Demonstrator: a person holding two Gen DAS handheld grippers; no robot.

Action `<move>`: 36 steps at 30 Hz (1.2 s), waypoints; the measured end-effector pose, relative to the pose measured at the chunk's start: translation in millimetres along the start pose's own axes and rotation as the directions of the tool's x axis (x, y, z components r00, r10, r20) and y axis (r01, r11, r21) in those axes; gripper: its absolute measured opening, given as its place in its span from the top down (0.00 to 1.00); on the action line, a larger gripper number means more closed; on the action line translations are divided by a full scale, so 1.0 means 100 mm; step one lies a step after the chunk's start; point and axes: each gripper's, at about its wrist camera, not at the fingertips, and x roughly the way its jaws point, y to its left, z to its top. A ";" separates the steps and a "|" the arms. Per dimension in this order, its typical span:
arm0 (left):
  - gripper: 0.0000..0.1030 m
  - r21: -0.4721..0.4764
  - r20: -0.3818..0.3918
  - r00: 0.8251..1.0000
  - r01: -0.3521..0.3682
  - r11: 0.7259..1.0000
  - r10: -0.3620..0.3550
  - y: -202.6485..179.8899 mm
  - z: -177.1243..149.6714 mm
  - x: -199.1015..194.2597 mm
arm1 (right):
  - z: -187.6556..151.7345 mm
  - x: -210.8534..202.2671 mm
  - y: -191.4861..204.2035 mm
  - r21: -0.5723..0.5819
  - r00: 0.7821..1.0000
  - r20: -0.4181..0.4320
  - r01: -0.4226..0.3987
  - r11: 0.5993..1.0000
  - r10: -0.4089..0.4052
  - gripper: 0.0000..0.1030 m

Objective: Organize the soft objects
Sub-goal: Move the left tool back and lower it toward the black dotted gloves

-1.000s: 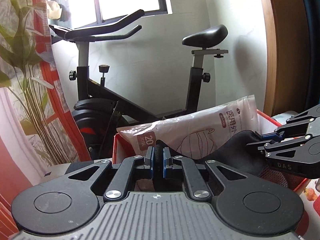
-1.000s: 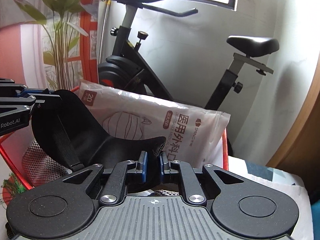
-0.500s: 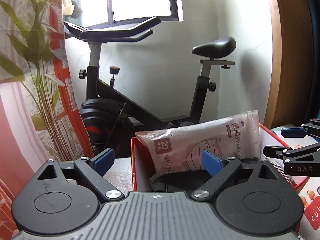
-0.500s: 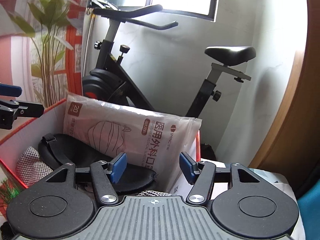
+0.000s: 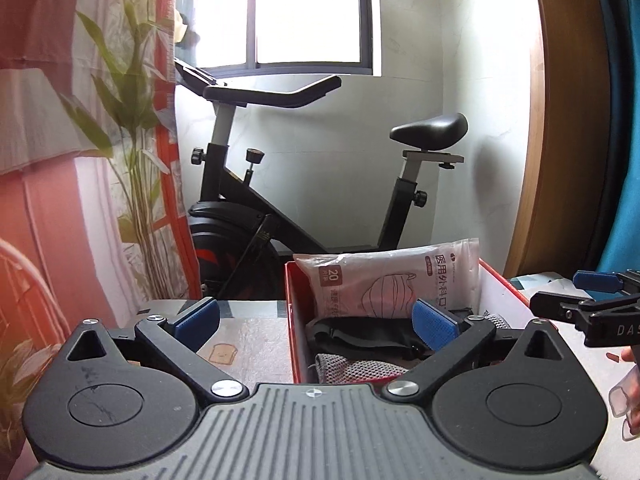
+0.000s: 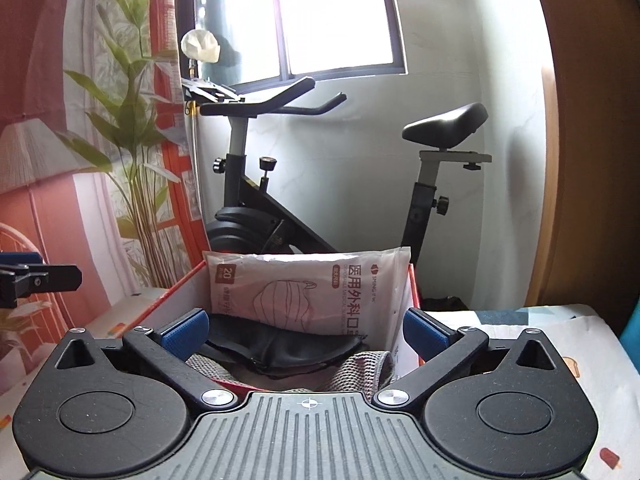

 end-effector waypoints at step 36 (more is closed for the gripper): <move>0.00 -0.153 -0.063 0.998 -0.030 0.988 0.021 0.07 -1.24 -1.11 | -1.31 -1.40 0.33 0.017 0.999 -0.014 0.036 0.999 -0.035 0.00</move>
